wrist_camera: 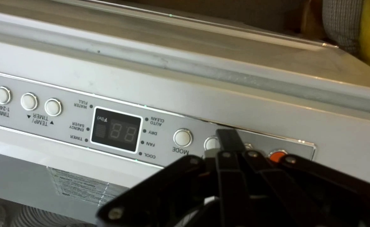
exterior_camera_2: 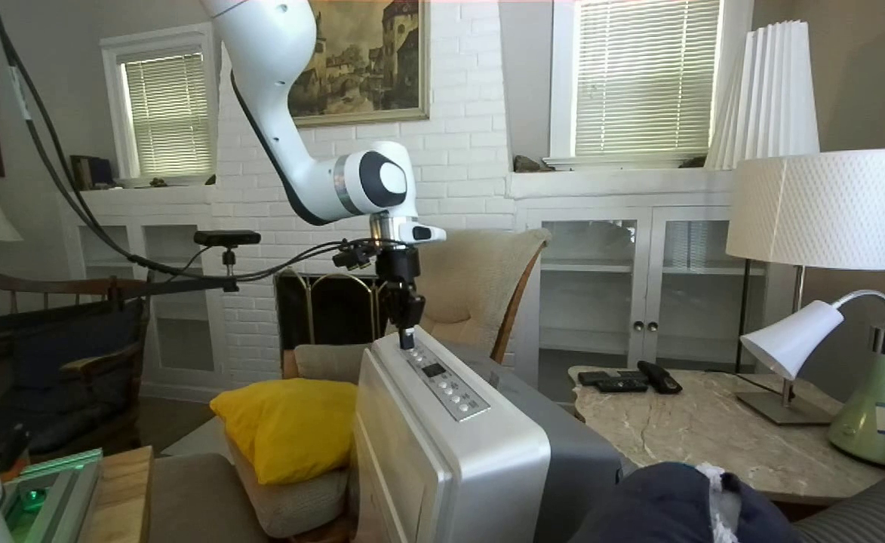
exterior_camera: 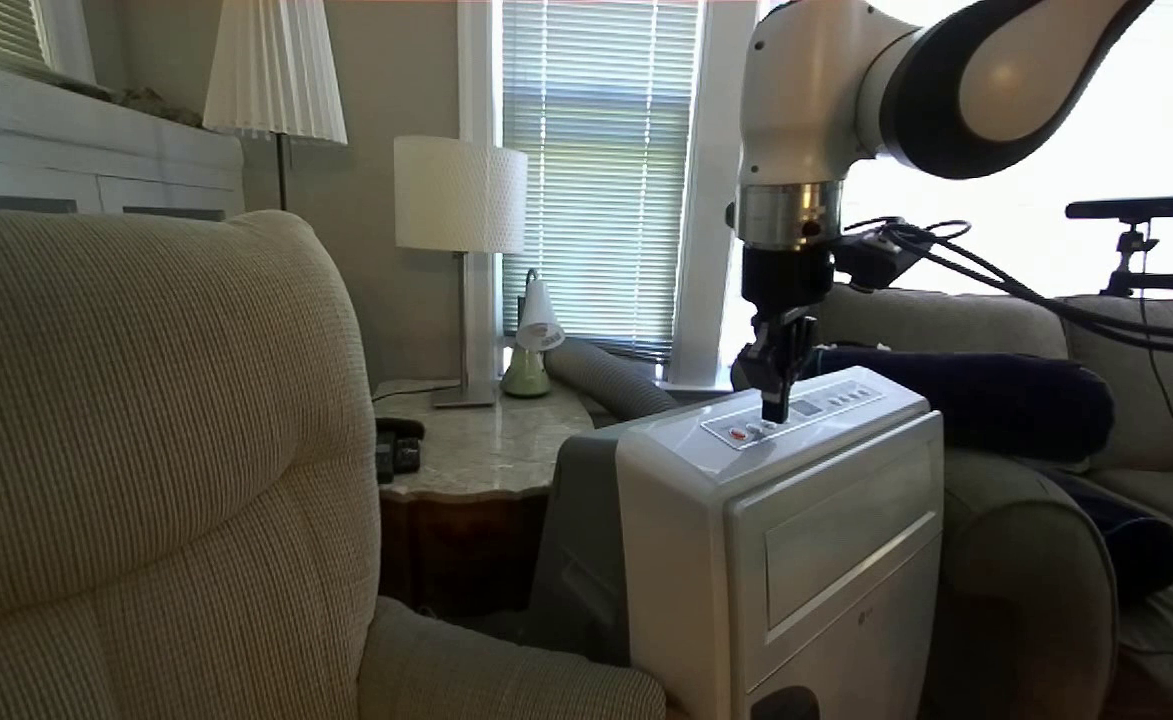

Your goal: Press three buttons on the air conditioner.

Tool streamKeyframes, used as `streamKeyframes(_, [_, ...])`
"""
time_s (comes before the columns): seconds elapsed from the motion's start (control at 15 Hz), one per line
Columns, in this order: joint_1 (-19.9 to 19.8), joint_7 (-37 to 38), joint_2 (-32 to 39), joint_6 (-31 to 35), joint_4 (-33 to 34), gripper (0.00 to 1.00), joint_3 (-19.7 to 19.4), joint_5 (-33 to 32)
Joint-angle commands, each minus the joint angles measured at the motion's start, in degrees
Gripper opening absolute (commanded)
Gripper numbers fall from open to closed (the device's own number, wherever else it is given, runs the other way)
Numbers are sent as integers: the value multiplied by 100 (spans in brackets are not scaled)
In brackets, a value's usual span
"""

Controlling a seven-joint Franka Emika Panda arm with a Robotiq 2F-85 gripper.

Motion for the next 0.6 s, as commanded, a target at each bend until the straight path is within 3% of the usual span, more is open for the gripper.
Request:
streamKeyframes(0.0, [-2, -47, 121, 1, 133, 0, -35, 30])
streamKeyframes(0.53, [1, -43, 142, 34, 132, 0, -56, 30])
